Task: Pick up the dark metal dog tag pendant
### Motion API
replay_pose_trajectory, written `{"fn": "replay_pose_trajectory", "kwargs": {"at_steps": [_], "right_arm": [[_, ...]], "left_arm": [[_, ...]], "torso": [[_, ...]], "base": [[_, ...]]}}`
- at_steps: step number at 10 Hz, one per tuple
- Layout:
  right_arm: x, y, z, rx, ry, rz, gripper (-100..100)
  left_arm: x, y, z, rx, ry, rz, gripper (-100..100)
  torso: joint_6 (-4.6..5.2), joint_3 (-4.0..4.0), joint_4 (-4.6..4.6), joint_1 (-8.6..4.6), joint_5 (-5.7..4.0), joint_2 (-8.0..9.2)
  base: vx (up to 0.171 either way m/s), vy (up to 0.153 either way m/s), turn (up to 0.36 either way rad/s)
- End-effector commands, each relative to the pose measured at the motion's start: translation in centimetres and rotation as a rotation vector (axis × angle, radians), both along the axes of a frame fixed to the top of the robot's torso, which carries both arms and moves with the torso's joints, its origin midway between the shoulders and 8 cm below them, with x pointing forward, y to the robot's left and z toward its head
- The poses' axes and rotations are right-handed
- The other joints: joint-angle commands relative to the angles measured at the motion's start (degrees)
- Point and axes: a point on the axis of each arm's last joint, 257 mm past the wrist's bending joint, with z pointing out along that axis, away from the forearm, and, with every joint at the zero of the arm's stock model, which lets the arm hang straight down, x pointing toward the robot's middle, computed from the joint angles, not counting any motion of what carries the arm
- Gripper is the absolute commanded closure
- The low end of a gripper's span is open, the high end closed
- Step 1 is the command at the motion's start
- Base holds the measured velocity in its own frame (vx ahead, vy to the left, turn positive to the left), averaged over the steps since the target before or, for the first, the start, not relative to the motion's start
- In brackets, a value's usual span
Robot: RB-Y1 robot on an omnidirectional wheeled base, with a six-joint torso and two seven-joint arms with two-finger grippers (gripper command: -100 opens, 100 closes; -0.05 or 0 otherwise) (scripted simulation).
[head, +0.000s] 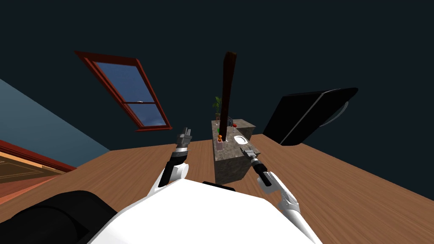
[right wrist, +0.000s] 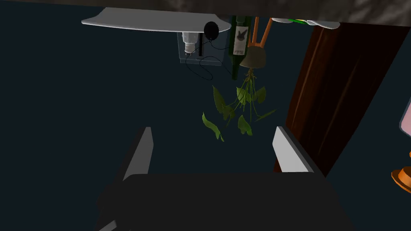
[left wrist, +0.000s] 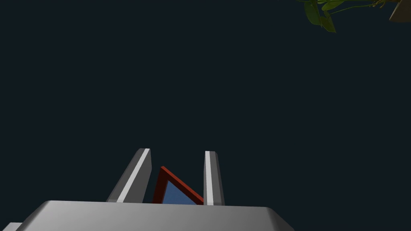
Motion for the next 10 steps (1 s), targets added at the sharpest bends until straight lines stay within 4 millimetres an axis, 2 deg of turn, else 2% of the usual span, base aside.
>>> {"fn": "replay_pose_trajectory", "kwargs": {"at_steps": [1,5,10], "right_arm": [[0.1,-1.2,-1.4,-0.085,0.024,0.0,-100],[0.2,-3.5,-3.5,-0.236,0.066,0.001,-100],[0.2,-3.5,-3.5,-0.236,0.066,0.001,-100]], "left_arm": [[0.0,0.0,0.0,0.0,0.0,0.0,0],[0.0,0.0,0.0,0.0,0.0,0.0,0],[0.0,0.0,0.0,0.0,0.0,0.0,0]], "torso": [[0.0,0.0,0.0,0.0,0.0,0.0],[0.01,0.01,0.0,0.06,0.02,0.01],[0.01,0.02,0.01,0.06,0.01,0.02]], "base": [[0.002,0.002,0.036],[0.001,-0.001,0.024],[0.0,-0.001,0.003]]}}
